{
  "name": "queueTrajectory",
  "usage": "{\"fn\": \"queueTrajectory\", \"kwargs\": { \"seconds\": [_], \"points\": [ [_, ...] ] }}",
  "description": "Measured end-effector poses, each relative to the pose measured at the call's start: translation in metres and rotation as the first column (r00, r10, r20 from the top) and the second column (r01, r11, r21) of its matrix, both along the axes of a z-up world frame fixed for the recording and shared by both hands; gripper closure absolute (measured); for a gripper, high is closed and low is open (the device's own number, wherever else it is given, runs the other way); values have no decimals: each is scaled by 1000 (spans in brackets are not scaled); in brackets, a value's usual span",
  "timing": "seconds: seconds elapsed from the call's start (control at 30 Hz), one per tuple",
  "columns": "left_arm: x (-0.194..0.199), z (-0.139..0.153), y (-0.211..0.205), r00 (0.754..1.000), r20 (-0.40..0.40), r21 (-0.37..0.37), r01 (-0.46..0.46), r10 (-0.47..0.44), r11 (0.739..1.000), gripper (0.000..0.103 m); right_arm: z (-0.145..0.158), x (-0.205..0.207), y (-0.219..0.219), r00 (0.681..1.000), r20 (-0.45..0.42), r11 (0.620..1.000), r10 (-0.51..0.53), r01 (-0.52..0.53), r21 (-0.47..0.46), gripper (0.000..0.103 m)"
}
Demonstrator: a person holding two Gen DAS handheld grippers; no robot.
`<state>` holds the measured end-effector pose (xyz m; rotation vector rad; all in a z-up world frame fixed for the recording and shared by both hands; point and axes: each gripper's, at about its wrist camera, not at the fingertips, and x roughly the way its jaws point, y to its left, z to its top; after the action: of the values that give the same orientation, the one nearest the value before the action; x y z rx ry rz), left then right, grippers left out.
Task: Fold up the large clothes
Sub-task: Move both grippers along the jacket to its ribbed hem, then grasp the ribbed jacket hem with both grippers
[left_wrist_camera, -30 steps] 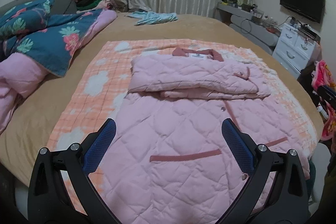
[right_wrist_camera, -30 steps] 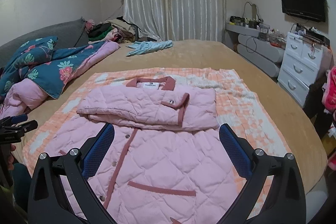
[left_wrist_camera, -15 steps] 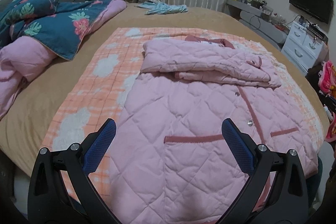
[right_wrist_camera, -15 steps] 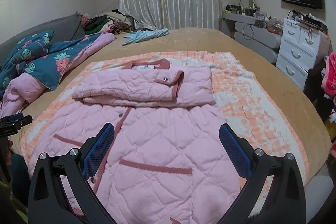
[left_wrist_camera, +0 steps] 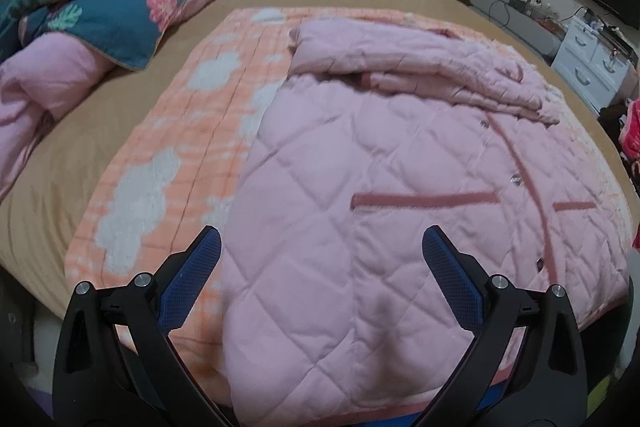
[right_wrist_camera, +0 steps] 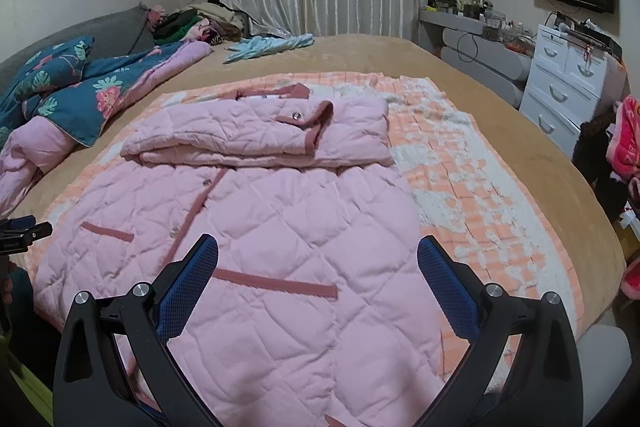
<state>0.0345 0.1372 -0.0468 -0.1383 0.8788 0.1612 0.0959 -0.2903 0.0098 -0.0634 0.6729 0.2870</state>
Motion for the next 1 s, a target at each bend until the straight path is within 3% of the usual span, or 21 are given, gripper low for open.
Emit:
{"fn": "queueTrajectory", "kwargs": {
  "seconds": [0.47,0.63,1.0],
  "points": [
    [-16,-44,26,991,-122,-31,-54,50,998,8,-45,-11,-36,992,-113,998,-56,51,-43,4],
    [-25,-57,30,987,-154,-91,-69,54,993,8,-63,-19,-51,983,-166,996,-76,68,-48,4],
    [-43,-72,15,975,-220,-146,-49,16,988,8,-95,-39,-61,956,-292,996,-24,-4,-94,4]
  ]
}}
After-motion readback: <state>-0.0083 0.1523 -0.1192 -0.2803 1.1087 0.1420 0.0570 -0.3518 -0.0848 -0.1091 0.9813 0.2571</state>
